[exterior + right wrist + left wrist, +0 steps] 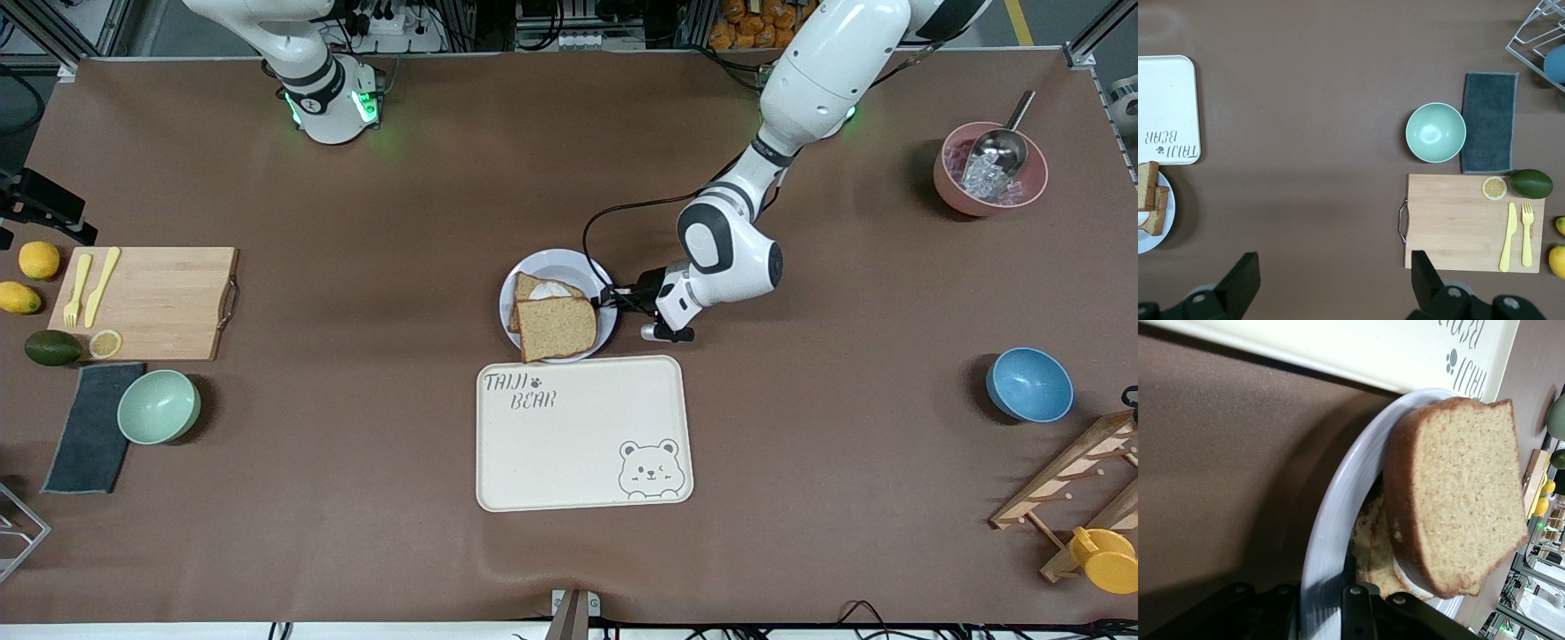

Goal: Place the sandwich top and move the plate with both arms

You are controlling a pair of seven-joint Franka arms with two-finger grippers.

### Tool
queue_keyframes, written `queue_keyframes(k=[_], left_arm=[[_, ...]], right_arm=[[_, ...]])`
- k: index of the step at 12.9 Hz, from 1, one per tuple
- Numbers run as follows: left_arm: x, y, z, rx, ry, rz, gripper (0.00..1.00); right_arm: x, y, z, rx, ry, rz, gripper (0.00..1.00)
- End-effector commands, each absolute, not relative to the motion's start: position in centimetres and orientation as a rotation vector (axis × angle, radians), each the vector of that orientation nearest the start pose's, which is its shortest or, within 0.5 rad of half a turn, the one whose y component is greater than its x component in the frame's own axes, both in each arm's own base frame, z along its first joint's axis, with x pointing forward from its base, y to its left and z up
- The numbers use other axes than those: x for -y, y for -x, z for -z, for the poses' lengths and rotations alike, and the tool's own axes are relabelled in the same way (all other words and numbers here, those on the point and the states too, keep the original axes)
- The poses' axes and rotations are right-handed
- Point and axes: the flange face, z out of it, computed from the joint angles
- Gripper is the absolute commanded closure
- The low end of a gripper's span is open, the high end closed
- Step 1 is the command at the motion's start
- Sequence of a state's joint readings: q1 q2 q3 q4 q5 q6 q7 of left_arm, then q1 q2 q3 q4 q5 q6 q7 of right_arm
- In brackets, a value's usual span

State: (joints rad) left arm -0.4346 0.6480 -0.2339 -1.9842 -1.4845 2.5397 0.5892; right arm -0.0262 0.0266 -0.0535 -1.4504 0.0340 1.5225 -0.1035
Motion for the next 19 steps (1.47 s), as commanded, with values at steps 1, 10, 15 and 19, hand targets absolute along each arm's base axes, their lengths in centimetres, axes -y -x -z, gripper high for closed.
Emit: queue_keyframes(k=[1, 10, 15, 19], left_arm=[[35.5, -47.2, -12.9, -0.165, -2.277, 0.158, 1.0], [34.8, -49.0, -16.6, -0.047, -2.258, 0.031, 1.0], [33.9, -50.0, -17.9, -0.052, -2.251, -0.004, 1.0], [32.2, -51.6, -18.5, -0.027, -2.271, -0.039, 1.0]], right_arm=[[3.9, -55.0, -66.6, 0.016, 3.131, 0.078, 0.0], [4.0, -55.0, -66.5, 0.016, 3.131, 0.078, 0.0], [4.2, -55.1, -66.3, 0.011, 3.131, 0.074, 0.0], [4.0, -55.2, -66.2, 0.01, 3.121, 0.072, 0.0]])
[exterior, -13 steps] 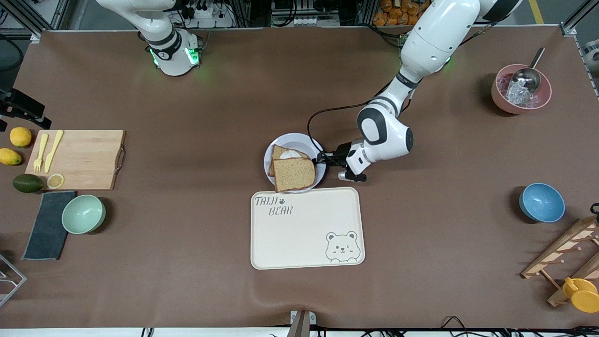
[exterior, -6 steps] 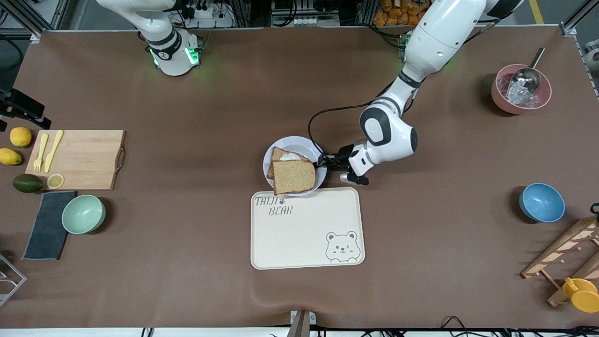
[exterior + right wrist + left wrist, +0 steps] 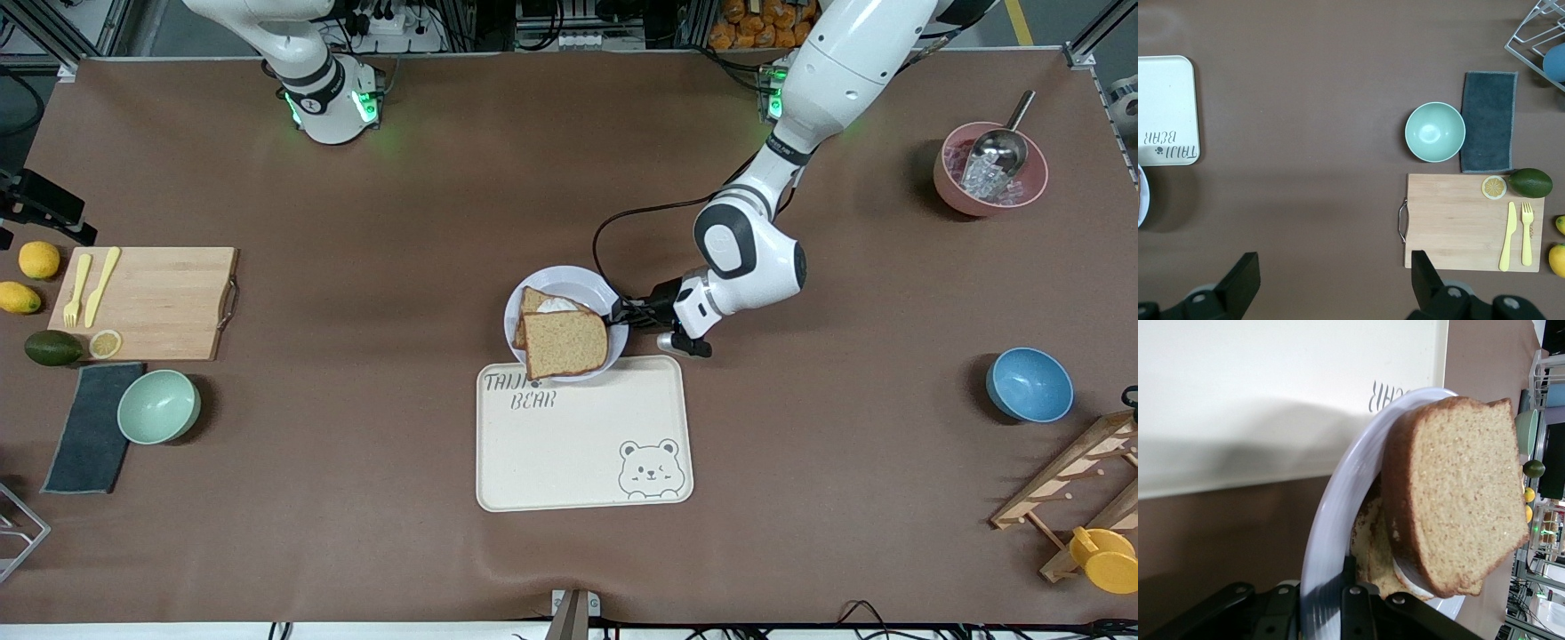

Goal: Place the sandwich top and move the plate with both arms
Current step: 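Slide the plate with the left gripper onto the bear tray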

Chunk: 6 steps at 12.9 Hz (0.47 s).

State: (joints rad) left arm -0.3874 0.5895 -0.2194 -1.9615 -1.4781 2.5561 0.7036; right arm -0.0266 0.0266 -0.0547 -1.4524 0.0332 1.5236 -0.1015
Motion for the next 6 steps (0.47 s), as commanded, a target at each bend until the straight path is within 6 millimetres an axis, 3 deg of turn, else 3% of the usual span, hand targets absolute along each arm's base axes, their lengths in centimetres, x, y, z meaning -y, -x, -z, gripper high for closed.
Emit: queue_keyframes(k=[1, 3, 6], left_arm=[[31.7, -52.1, -18.6, -0.002, -2.286, -0.046, 1.0], [30.5, -53.8, -19.3, 0.011, -2.293, -0.079, 1.0], [30.9, -55.7, -19.6, 0.004, -2.272, -0.112, 1.0]], right_arm=[[4.0, -55.3, -66.0, 0.012, 3.12, 0.067, 0.0], [4.1, -55.3, -66.1, 0.007, 3.121, 0.075, 0.0], [3.7, -55.4, -66.0, 0.019, 3.121, 0.072, 0.0]])
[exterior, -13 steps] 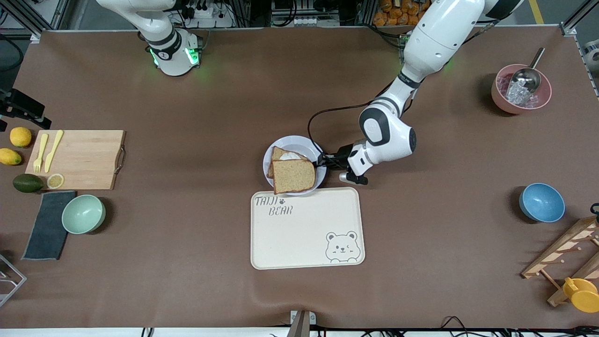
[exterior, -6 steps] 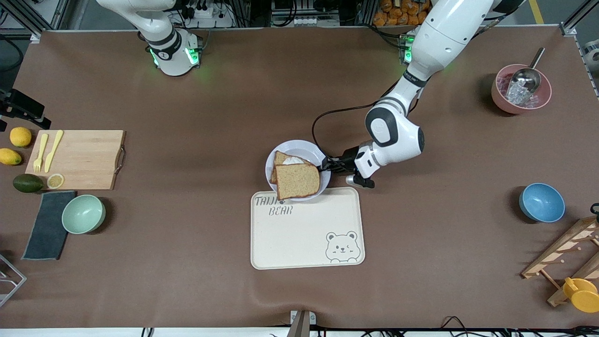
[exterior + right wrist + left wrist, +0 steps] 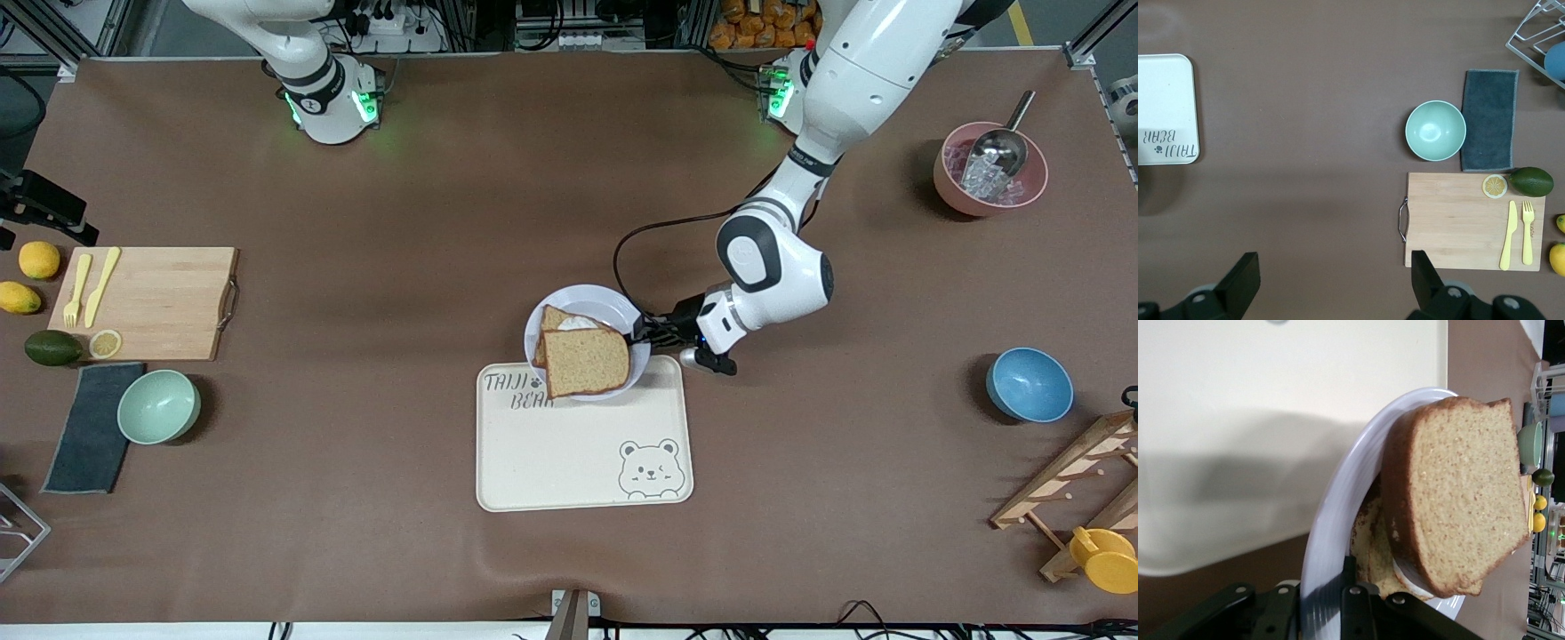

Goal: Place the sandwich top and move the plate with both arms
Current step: 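Slide the plate with the left gripper onto the bear tray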

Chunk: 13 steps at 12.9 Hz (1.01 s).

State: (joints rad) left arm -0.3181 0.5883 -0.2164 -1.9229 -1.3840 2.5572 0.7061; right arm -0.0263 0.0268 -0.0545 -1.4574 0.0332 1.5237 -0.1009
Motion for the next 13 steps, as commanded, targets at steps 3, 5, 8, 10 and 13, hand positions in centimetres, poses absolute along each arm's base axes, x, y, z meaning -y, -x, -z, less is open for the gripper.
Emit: queue_keyframes(k=[3, 5, 8, 10, 13], left_arm=[[30.6, -57.7, -19.3, -0.016, -2.258, -0.138, 1.0], [30.7, -59.0, -18.8, -0.025, -2.246, -0.153, 1.0], [30.0, -61.8, -17.9, -0.052, -2.259, -0.177, 1.0], [30.2, -63.1, -17.5, -0.063, -2.281, -0.161, 1.0], [30.6, -63.6, -17.1, -0.078, -2.327, -0.119, 1.0]], right_arm=[[3.8, -55.4, -65.9, 0.017, 3.12, 0.065, 0.0], [3.8, -55.4, -66.1, 0.017, 3.121, 0.074, 0.0], [3.9, -55.4, -66.0, 0.014, 3.121, 0.067, 0.0], [4.0, -55.4, -66.0, 0.012, 3.121, 0.07, 0.0], [4.1, -55.4, -66.0, 0.007, 3.121, 0.07, 0.0]])
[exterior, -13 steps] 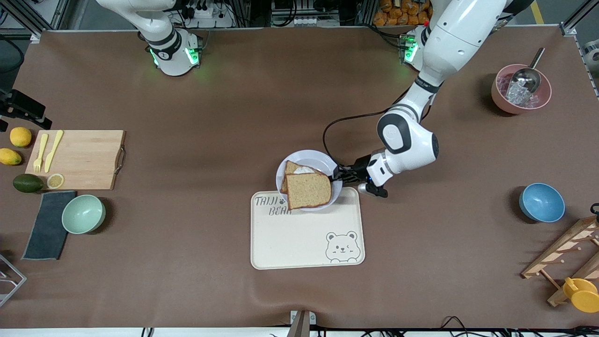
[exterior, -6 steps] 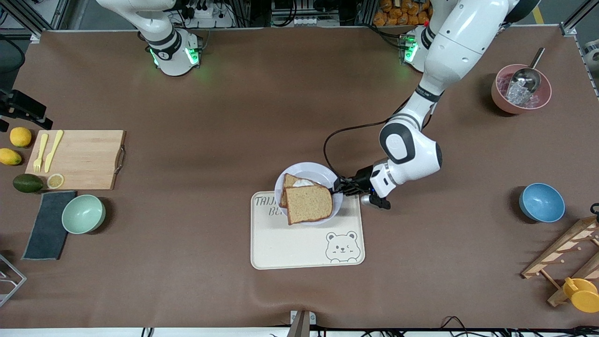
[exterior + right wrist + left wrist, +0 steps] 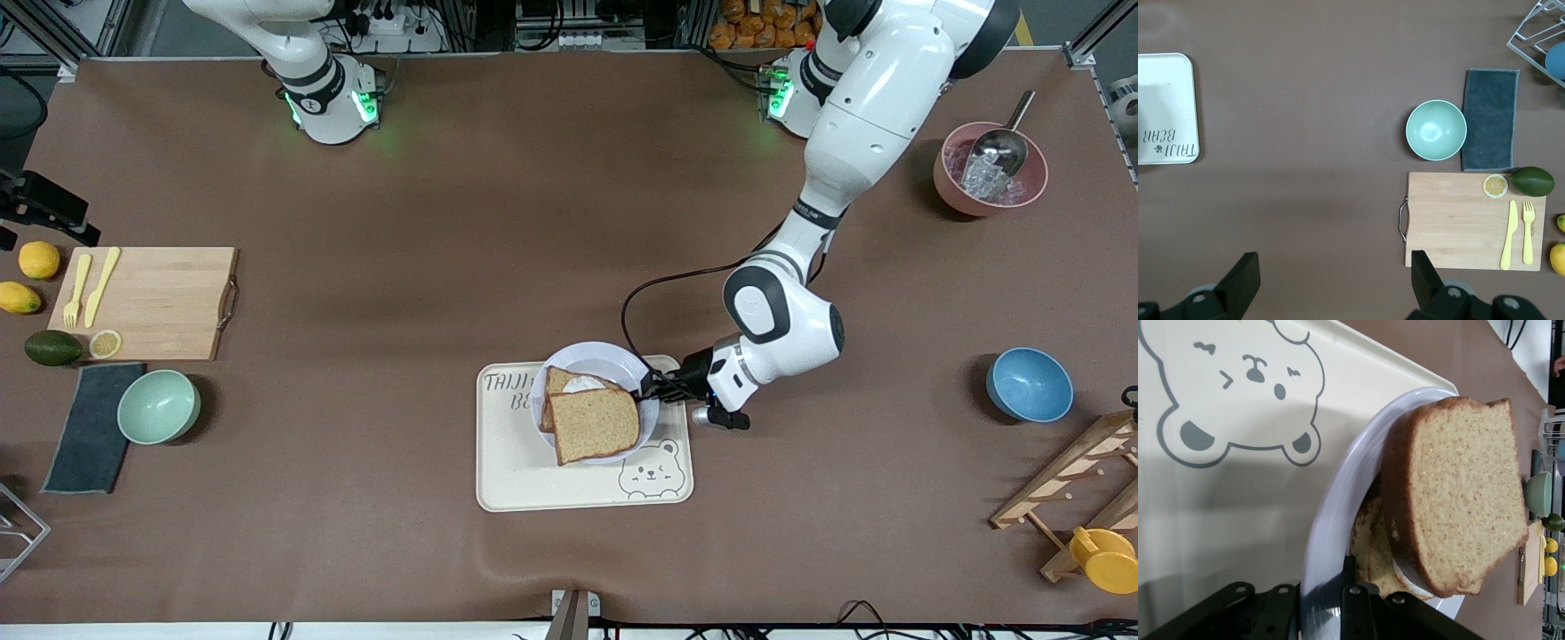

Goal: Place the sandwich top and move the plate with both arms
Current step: 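Slide the plate with the left gripper onto the bear tray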

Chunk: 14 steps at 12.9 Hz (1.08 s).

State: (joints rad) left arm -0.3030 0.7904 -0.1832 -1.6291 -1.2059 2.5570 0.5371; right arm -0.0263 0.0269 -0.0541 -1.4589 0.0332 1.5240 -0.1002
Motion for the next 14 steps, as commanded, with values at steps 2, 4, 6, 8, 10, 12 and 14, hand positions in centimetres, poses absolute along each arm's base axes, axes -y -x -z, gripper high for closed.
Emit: queue_keyframes(k=[2, 4, 6, 8, 10, 12, 14], left_arm=[[30.9, -64.2, -16.6, -0.083, -2.324, -0.12, 1.0], [31.1, -64.9, -16.0, -0.088, -2.316, -0.128, 1.0], [31.1, -65.3, -15.7, -0.104, -2.313, -0.128, 1.0], [31.0, -65.8, -15.5, -0.132, -2.316, -0.121, 1.0], [31.0, -66.0, -15.4, -0.138, -2.325, -0.115, 1.0], [31.7, -65.7, -14.8, -0.147, -2.326, -0.097, 1.0], [32.2, -65.3, -14.4, -0.139, -2.334, -0.087, 1.0]], right_arm=[[4.0, -55.3, -65.9, 0.012, 3.12, 0.06, 0.0], [4.0, -55.3, -65.8, 0.01, 3.119, 0.058, 0.0], [3.9, -55.3, -65.9, 0.012, 3.119, 0.063, 0.0], [3.9, -55.3, -65.9, 0.015, 3.119, 0.06, 0.0], [3.9, -55.4, -65.8, 0.015, 3.119, 0.058, 0.0], [3.9, -55.4, -65.8, 0.015, 3.119, 0.058, 0.0], [3.9, -55.4, -65.7, 0.012, 3.119, 0.056, 0.0]])
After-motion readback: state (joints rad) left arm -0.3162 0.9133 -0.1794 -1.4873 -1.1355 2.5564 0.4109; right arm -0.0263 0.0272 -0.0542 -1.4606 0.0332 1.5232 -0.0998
